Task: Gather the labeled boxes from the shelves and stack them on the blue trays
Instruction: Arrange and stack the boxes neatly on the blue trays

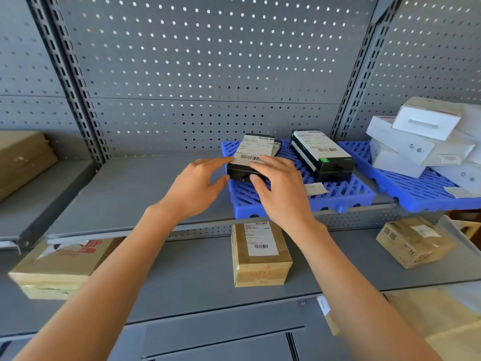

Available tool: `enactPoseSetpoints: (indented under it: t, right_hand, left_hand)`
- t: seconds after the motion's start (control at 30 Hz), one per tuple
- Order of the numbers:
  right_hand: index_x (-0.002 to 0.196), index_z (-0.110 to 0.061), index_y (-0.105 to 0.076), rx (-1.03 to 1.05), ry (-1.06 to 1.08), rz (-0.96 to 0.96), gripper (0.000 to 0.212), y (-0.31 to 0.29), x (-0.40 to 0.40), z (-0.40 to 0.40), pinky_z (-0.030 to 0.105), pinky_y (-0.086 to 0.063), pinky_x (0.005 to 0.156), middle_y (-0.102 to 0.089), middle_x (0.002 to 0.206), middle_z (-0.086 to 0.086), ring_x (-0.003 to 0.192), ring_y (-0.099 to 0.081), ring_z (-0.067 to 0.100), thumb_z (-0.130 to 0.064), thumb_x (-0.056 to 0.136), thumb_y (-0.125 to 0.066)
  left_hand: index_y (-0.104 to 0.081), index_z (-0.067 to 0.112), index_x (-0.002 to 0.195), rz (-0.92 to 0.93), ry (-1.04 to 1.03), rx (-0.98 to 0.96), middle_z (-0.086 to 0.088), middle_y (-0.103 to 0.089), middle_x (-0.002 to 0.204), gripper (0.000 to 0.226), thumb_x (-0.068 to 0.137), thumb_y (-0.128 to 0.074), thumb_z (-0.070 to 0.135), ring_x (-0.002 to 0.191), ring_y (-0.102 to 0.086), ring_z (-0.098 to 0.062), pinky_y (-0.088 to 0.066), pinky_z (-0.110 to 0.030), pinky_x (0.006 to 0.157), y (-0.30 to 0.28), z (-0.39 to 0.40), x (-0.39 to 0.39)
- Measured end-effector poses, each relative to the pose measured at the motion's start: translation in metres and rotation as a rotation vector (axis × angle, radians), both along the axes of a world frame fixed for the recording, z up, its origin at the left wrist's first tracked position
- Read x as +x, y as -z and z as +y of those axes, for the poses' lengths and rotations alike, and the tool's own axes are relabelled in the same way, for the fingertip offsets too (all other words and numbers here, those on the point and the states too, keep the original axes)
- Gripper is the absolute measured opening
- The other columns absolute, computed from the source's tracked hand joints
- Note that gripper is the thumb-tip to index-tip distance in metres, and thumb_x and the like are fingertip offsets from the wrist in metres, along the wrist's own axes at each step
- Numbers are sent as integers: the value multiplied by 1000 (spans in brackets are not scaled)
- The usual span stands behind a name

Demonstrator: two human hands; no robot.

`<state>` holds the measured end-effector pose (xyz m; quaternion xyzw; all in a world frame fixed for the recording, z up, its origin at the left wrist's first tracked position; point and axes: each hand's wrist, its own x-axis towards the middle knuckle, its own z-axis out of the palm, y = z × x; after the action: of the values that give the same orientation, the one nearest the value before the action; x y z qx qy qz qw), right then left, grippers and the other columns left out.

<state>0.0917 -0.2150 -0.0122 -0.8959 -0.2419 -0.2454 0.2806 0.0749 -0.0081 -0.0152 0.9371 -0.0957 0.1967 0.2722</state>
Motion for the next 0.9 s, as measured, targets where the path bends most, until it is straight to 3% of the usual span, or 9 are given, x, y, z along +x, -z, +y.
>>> enactPoseSetpoints:
  t: [0.13, 0.27, 0.37, 0.5, 0.9]
  right_hand:
    - [131, -19, -64, -13, 60, 1, 33, 0, 1, 10, 52, -43, 102, -61, 136, 0, 131, -46, 26, -23, 99, -58]
    - [140, -20, -55, -50, 61, 18, 39, 1, 8, 16, 52, -44, 101, -56, 139, -3, 131, -43, 24, -18, 101, -52]
    - [140, -17, -55, -41, 75, 46, 39, 2, 10, 19, 50, -41, 107, -52, 145, 1, 137, -39, 24, -16, 101, -52]
    - [142, -15, -54, -65, 102, 70, 39, 3, 12, 20, 49, -39, 110, -48, 149, 4, 140, -35, 26, -19, 103, -52]
    - [149, -17, -47, -2, 61, 176, 45, -1, 20, 20, 25, -28, 114, -34, 160, 4, 147, -31, 20, -9, 104, -48]
  left_hand:
    - [-53, 31, 144, 8, 7, -87, 3, -61, 138, 44, 101, -59, 25, 118, -59, -20, -44, -28, 94, 1, 4, 14]
    - [-57, 27, 141, -10, 17, -181, 8, -65, 132, 42, 100, -60, 21, 118, -59, -9, -48, -30, 96, 5, 7, 31]
    - [-60, 24, 138, -33, 11, -244, 11, -67, 128, 39, 99, -61, 19, 112, -62, -6, -45, -23, 89, 8, 8, 36]
    - [-65, 25, 133, -61, -10, -300, 10, -72, 117, 36, 98, -63, 19, 101, -66, -4, -51, -26, 90, 10, 8, 41]
    - [-68, 19, 129, -94, -29, -386, 2, -76, 104, 35, 94, -68, 14, 94, -70, -8, -54, -26, 91, 12, -1, 47]
